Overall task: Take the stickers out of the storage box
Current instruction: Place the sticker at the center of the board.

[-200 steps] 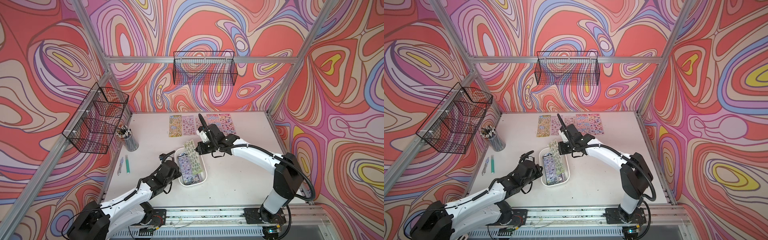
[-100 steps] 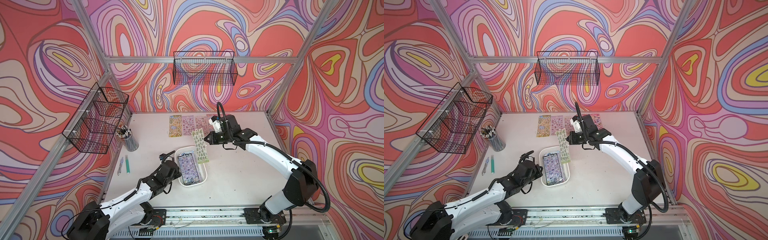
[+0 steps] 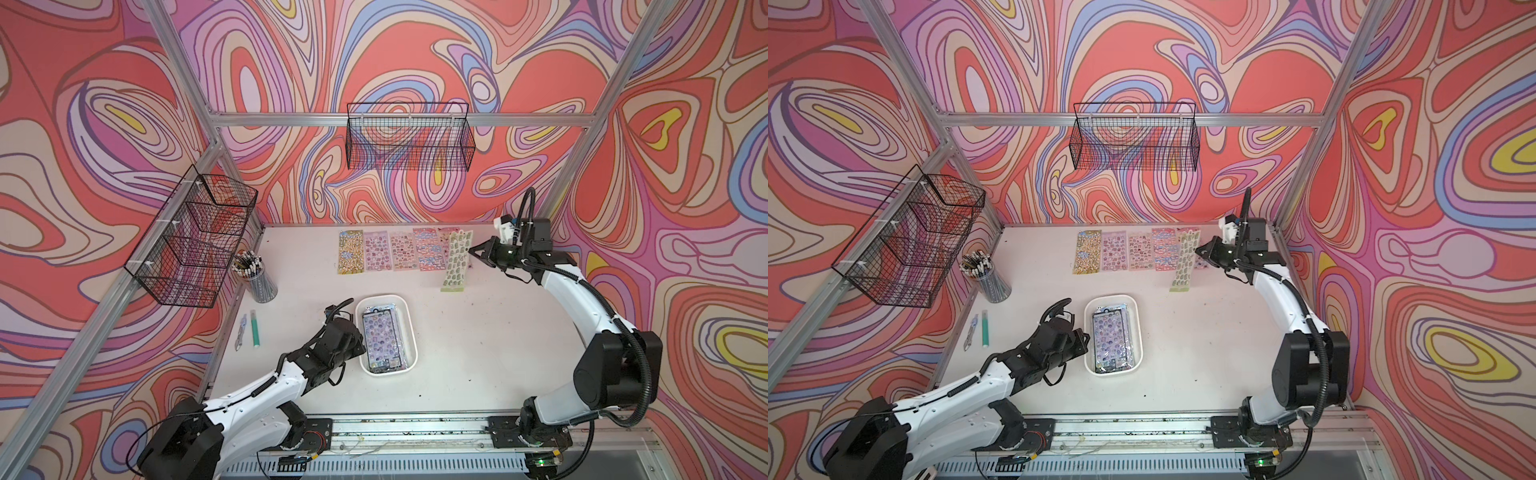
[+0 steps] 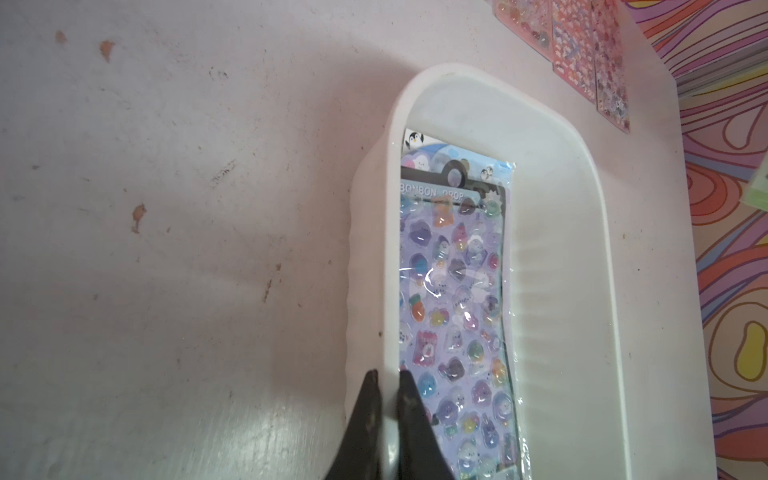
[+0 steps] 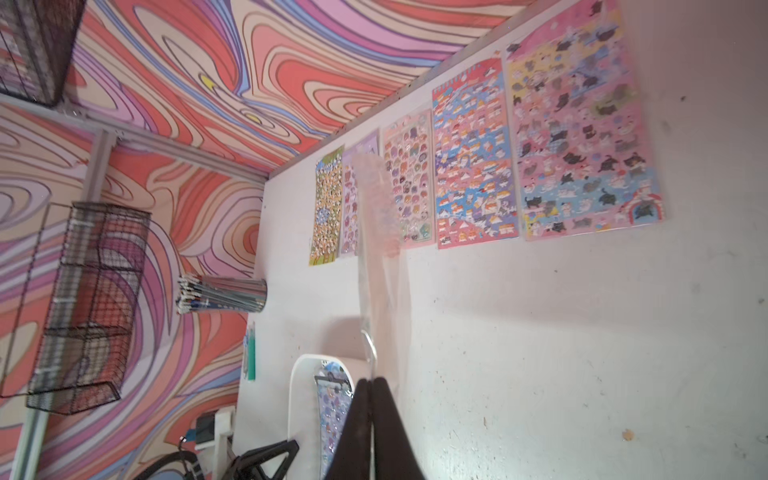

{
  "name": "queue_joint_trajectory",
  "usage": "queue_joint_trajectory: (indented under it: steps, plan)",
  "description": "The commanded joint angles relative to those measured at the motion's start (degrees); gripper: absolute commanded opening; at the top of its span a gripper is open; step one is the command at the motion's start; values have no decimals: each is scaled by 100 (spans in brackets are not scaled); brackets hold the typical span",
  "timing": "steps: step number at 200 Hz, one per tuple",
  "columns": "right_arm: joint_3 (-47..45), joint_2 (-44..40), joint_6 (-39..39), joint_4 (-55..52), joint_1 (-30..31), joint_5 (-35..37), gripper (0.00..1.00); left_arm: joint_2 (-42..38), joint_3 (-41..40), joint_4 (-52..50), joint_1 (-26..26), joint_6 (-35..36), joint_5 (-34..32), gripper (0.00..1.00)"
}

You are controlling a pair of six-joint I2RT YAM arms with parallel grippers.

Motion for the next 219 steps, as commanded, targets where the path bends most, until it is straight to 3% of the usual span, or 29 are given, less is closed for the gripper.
queue_joint_trajectory:
  steps: [1,39,94,163,191,219]
  plan:
    - [64,239,298,439,-208,-500,0,203,203,88,61,157,385,11]
    - [388,698,503,655,-730,-601,0,488,410,166,132,382,858,11]
    - [736,1803,931,1859,-1605,-1491,0,809,947,39,216,679,1215,11]
    - [1454,3273,532,2029,-2187,-1878,0,1252,1176,290,229,648,1357,11]
    - [2273,3796,-514,602,-2212,-1036,0,1429,1298,297,229,736,1403,11]
    - [2736,4089,-1030,-152,-2203,177,0,1426,1355,255,229,821,1371,11]
